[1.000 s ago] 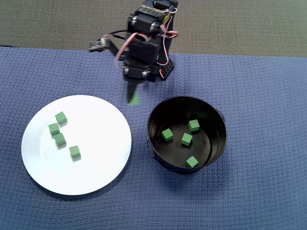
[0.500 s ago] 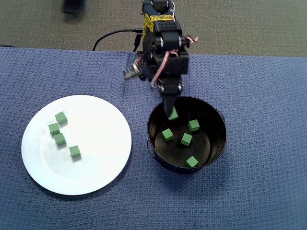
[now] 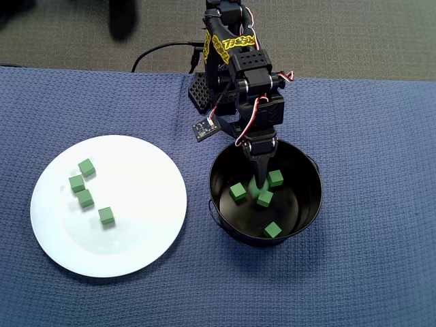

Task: Pick up the green cubes from the white plate and place them in the black recipient

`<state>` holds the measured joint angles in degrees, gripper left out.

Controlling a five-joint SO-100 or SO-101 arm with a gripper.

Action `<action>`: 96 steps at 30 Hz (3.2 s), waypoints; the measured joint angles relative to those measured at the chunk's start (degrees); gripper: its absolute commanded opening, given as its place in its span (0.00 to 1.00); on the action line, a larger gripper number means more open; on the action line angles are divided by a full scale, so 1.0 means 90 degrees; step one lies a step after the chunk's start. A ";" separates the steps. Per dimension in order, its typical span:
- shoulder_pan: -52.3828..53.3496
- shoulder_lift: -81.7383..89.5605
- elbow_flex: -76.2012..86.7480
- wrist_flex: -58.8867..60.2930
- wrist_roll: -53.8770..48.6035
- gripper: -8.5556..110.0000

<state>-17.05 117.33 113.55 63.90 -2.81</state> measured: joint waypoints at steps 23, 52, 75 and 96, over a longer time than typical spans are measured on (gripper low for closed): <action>0.1367 0.0596 -0.1250 0.1572 -0.1328 0.45; 0.3809 0.0371 -0.1543 0.1230 -0.2051 0.27; 0.7363 -0.2617 -0.1025 -0.1240 -0.8564 0.37; 0.8115 -0.4551 -0.2285 -0.1416 -0.9775 0.36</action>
<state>55.99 76.38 92.99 51.15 -90.79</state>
